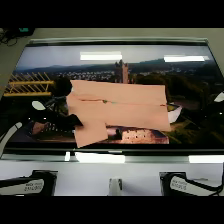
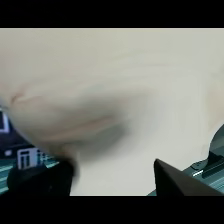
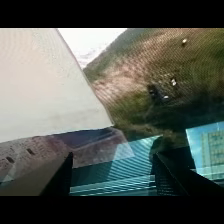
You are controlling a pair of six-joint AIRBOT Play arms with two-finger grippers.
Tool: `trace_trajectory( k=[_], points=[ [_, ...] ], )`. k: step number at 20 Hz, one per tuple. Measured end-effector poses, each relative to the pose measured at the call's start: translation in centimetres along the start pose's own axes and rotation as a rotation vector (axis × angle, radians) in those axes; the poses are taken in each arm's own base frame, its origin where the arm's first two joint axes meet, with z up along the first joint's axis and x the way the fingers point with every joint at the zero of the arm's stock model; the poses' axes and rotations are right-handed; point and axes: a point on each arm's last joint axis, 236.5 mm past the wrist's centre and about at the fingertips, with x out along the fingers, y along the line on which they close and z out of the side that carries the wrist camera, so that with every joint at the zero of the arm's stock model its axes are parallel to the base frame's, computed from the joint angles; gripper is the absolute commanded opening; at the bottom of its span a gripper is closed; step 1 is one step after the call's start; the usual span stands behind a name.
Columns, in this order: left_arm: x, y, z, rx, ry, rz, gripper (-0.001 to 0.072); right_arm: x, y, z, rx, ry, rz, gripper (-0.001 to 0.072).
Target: Fold the shirts.
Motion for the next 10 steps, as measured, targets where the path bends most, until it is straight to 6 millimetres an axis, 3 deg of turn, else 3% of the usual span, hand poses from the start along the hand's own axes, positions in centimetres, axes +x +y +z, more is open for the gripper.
trace_trajectory(
  k=[1,2,5,10],
  points=[
    [0.4,0.1,0.0,0.0,0.001,0.005,0.0207,0.0,0.0,0.0,0.0,-0.001,0.002,0.049],
    [0.8,0.4,-0.1,0.007,0.005,0.021,0.0036,0.1,0.0,0.0,0.001,-0.001,0.003,0.0493],
    [1.2,0.3,-0.4,0.019,0.021,0.023,0.0039,1.0,0.2,-0.8,0.003,0.023,0.02,0.0497],
    [1.0,0.1,-1.0,0.066,0.039,0.028,0.0039,4.3,0.3,-2.9,0.022,0.075,0.053,0.0487]
  ],
)
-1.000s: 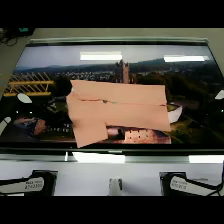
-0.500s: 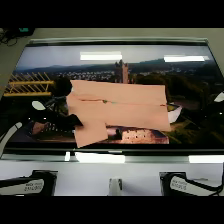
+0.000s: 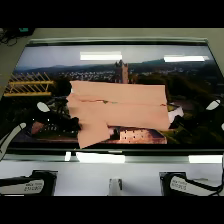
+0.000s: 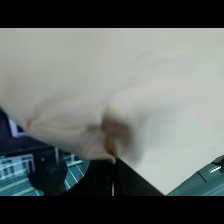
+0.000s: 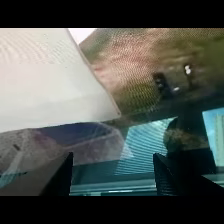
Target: Fold the shirts.
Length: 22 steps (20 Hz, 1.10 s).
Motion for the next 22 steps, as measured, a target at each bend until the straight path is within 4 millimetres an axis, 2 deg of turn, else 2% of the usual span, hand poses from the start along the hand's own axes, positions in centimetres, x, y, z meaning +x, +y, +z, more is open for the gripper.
trace_trajectory(
  k=[3,4,8,10,11,12,13,15,18,20,22],
  points=[
    [-0.3,-0.2,0.0,0.015,-0.003,0.003,0.0039,1.1,0.2,0.5,0.015,-0.028,0.022,0.0465],
    [-0.4,-0.3,-0.1,0.018,-0.005,0.001,0.0039,1.3,0.4,0.9,0.022,-0.047,0.033,0.0409],
    [-0.7,-0.7,-0.1,0.022,-0.009,-0.01,0.0039,1.6,1.2,2.7,0.05,-0.12,0.076,0.0406],
    [-0.7,-0.8,-0.1,0.023,-0.009,-0.012,0.0039,1.9,1.5,2.9,0.068,-0.118,0.099,0.0389],
    [-0.7,-0.8,-0.1,0.023,-0.009,-0.014,0.0039,2.2,1.7,2.9,0.074,-0.108,0.109,0.027],
    [-0.8,-0.8,-0.1,0.024,-0.009,-0.014,0.0039,2.7,2.1,2.9,0.083,-0.097,0.128,0.0081],
    [-0.8,-0.9,-0.2,0.024,-0.007,-0.015,0.0039,3.1,2.2,2.7,0.083,-0.082,0.135,0.0024],
    [-0.9,-1.0,-0.3,0.03,-0.004,-0.017,0.0038,3.2,2.4,2.5,0.064,-0.07,0.14,0.0023],
    [-2.6,-1.6,1.1,0.065,-0.049,-0.025,0.0036,1.8,2.7,3.3,0.009,-0.105,0.133,0.0022],
    [-4.9,-2.5,3.2,0.096,-0.109,-0.033,0.0035,-0.3,3.5,4.8,-0.026,-0.16,0.141,0.0022],
    [-7.8,-3.7,5.8,0.134,-0.18,-0.039,0.0035,-3.0,4.7,7.3,-0.048,-0.252,0.155,0.0022]
  ],
)
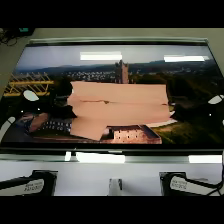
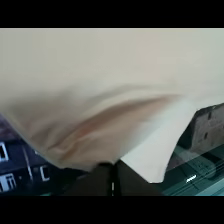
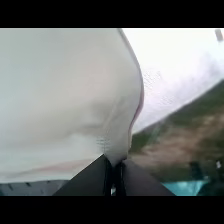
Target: Fold the shirts.
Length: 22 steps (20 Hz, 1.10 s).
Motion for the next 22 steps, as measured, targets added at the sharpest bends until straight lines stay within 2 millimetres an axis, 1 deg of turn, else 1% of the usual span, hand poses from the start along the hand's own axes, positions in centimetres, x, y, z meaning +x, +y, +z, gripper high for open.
trace_trajectory(
  k=[2,3,5,7,8,10,13,14,15,16,17,18,20,21,22],
  points=[
    [-2.1,-0.8,3.4,0.034,-0.068,0.002,0.0035,-1.7,2.2,3.9,-0.042,-0.116,0.009,0.0022],
    [-2.8,-1.1,5.2,0.043,-0.104,0.004,0.0036,-2.1,3.3,5.5,-0.066,-0.158,0.012,0.0023],
    [-4.0,-1.6,8.7,0.05,-0.157,0.005,0.0036,-2.6,5.8,8.8,-0.112,-0.236,0.008,0.0023],
    [-4.7,-1.6,12.1,0.038,-0.203,0.002,0.0036,-2.4,7.4,11.6,-0.126,-0.284,-0.005,0.0023],
    [-4.7,-1.5,13.7,0.024,-0.221,0.0,0.0036,-2.2,7.9,12.9,-0.12,-0.305,-0.008,0.0023],
    [-4.4,-0.8,16.4,-0.007,-0.243,-0.004,0.0036,-1.2,8.4,15.0,-0.09,-0.324,-0.012,0.0023],
    [-2.6,0.6,18.9,-0.059,-0.247,-0.015,0.0039,1.0,8.0,16.5,-0.039,-0.324,-0.015,0.0025],
    [-1.8,1.1,19.2,-0.079,-0.237,-0.017,0.0122,1.9,7.7,16.8,-0.023,-0.316,-0.018,0.0028],
    [-0.9,1.8,19.4,-0.098,-0.226,-0.017,0.0387,2.9,7.4,16.9,-0.008,-0.305,-0.017,0.0133],
    [-0.2,2.4,19.5,-0.121,-0.217,-0.017,0.0588,3.8,7.2,16.9,0.008,-0.292,-0.015,0.0302],
    [0.5,2.8,19.5,-0.147,-0.205,-0.021,0.0615,4.6,7.1,16.8,0.026,-0.279,-0.004,0.0513],
    [1.0,3.0,19.5,-0.163,-0.195,-0.024,0.0615,5.1,7.3,16.9,0.034,-0.274,0.009,0.0686],
    [1.3,2.8,19.3,-0.179,-0.172,-0.037,0.0614,5.1,7.9,17.1,0.017,-0.273,0.03,0.0703],
    [0.9,2.6,19.2,-0.181,-0.162,-0.043,0.0613,4.7,7.9,17.3,0.002,-0.28,0.03,0.0703],
    [0.2,2.5,19.3,-0.177,-0.157,-0.045,0.061,4.0,7.5,17.7,-0.013,-0.291,0.018,0.0703]
  ],
)
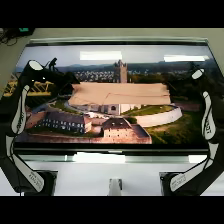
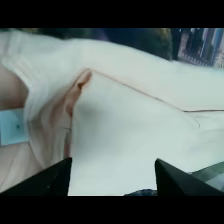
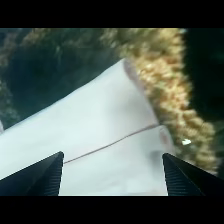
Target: Fold the shirts.
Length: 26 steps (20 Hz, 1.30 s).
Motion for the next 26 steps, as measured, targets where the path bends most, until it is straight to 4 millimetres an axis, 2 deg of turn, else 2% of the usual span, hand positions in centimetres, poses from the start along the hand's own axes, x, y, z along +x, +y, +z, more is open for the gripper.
trace_trajectory(
  k=[3,6,9,11,12,13,14,15,17,18,19,22,26],
  points=[
    [-2.7,-1.8,0.3,0.042,0.006,-0.016,0.0606,-1.4,-2.2,0.5,-0.005,0.009,-0.038,0.0702],
    [-5.7,-4.4,0.4,0.094,-0.023,-0.032,0.0606,-1.0,-4.3,-1.0,0.009,0.09,-0.066,0.0694],
    [-7.5,-7.6,-0.3,0.155,-0.042,-0.048,0.0605,0.4,-4.1,-3.1,0.019,0.173,-0.044,0.0685],
    [-7.9,-9.7,-1.1,0.195,-0.042,-0.059,0.0604,1.4,-3.3,-4.0,0.019,0.202,-0.024,0.0669],
    [-7.9,-10.8,-1.6,0.214,-0.038,-0.068,0.0604,1.8,-2.6,-4.3,0.018,0.209,-0.009,0.0638],
    [-7.7,-11.8,-2.1,0.23,-0.032,-0.081,0.0603,2.2,-2.1,-4.6,0.016,0.212,0.001,0.0497],
    [-7.4,-13.0,-2.9,0.248,-0.018,-0.094,0.0601,2.5,-1.8,-4.7,0.014,0.212,0.005,0.0301],
    [-7.0,-13.9,-3.5,0.264,-0.007,-0.102,0.0595,2.9,-1.5,-4.9,0.01,0.213,0.006,0.0019],
    [-6.1,-15.5,-4.8,0.301,0.017,-0.118,0.0574,3.2,-0.5,-5.2,0.022,0.215,0.022,0.0023],
    [-5.3,-16.1,-5.5,0.313,0.031,-0.123,0.0258,3.1,-0.1,-4.9,0.026,0.204,0.03,0.0023],
    [-4.4,-16.8,-6.3,0.325,0.047,-0.128,0.0047,2.8,0.1,-4.8,0.024,0.2,0.032,0.0023],
    [-0.3,-18.7,-9.1,0.346,0.098,-0.147,0.0039,-0.1,2.4,-3.2,-0.022,0.14,0.072,0.0022],
    [7.2,-22.8,-13.6,0.319,0.161,-0.245,0.004,-7.4,6.2,-2.4,-0.127,0.083,0.124,0.0023]
  ],
)
